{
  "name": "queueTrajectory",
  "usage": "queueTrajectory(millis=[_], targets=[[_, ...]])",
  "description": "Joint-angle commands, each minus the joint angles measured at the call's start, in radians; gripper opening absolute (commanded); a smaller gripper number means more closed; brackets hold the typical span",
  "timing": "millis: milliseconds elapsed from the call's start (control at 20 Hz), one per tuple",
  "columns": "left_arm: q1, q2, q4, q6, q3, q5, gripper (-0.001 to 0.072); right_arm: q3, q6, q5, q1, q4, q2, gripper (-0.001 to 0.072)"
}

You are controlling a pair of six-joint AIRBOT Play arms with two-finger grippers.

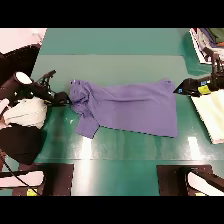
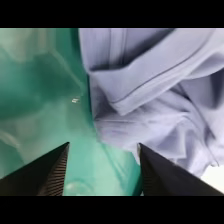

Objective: Fold the shirts.

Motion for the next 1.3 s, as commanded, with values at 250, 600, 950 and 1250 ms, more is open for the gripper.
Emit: queueTrajectory(millis=[250,600,950,1250], targets=[[-0.101,0.003,-0.091,0.023,-0.115,0.237,0.0499,-0.070,0.000,-0.010,0.000,0.024,0.040,0.0357],[-0.042,0.065,-0.055,0.010,-0.029,0.074,0.0027,-0.072,0.000,0.131,-0.157,0.011,0.039,0.0358],[-0.036,0.261,-0.008,0.010,-0.029,-0.007,0.0028,-0.457,-0.001,0.108,-0.492,-0.086,0.116,0.0519],[-0.036,0.264,-0.021,0.009,-0.029,-0.011,0.0028,-0.745,-0.093,-0.020,-0.522,0.049,0.116,0.0443]])
